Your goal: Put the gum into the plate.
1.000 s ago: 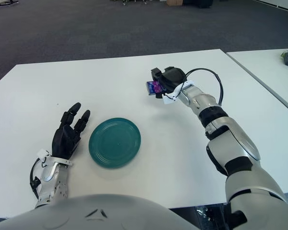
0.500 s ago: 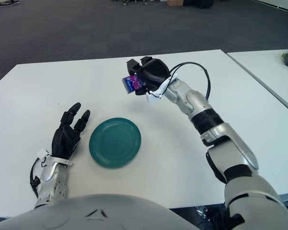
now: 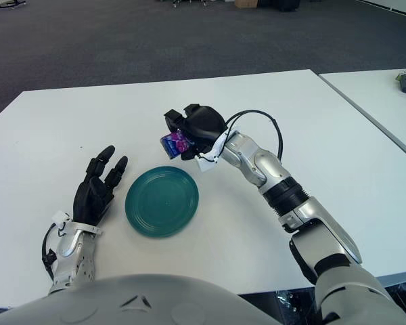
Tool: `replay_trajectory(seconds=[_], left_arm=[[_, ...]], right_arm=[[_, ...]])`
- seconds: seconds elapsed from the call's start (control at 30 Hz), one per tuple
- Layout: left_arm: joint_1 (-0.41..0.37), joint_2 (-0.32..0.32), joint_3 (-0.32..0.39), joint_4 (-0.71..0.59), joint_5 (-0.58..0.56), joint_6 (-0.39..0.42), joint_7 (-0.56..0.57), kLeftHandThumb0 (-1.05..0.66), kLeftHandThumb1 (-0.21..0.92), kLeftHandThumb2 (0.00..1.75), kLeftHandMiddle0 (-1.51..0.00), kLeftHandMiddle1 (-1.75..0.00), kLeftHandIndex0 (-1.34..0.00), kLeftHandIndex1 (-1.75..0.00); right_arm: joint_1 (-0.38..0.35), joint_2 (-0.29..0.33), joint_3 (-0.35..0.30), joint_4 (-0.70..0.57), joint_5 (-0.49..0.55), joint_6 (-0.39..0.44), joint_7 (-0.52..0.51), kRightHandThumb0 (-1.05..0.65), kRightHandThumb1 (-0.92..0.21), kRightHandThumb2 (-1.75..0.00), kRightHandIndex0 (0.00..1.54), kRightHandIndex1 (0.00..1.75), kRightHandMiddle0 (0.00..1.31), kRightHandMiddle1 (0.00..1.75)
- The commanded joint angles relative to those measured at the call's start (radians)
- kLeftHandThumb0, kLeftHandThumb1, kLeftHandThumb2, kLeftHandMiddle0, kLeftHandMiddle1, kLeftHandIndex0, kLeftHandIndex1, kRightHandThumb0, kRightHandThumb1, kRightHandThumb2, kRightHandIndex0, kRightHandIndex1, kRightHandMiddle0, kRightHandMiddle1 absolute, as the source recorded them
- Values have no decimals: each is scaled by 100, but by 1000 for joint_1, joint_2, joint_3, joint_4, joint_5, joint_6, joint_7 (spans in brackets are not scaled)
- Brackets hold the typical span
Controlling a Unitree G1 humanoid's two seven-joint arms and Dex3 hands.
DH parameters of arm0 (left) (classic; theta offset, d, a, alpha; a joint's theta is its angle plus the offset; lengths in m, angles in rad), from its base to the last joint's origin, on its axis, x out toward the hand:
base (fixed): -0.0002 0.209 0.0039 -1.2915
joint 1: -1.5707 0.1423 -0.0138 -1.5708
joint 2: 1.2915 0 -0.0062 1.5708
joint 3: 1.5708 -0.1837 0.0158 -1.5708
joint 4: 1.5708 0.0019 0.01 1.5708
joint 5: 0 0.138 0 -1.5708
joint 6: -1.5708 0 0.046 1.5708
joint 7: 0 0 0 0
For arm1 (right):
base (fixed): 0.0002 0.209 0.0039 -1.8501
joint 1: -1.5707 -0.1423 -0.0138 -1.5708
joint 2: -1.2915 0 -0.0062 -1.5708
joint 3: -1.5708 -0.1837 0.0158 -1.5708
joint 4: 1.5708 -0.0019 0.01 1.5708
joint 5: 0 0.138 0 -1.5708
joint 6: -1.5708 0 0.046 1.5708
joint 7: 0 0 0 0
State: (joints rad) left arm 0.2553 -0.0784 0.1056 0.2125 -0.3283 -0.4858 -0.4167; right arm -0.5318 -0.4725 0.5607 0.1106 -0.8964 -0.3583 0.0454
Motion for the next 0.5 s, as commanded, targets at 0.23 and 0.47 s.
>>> replay_trajectory(seconds=[0.23,0.47], left_arm=[[38,-10,-4,34,20,-12,16,-97,92,92,-46,-2,0,-54],[38,-10,-3,46,27,-18,13,-98,92,95,-42,-1,0,-52]], right_arm=[[52,14,40,-71,-58,-87,-31,-39,-66,-87,60,175,36,175],[76,11,59,-79,-79,-133,-12,-40,-65,-89,60,175,37,175]])
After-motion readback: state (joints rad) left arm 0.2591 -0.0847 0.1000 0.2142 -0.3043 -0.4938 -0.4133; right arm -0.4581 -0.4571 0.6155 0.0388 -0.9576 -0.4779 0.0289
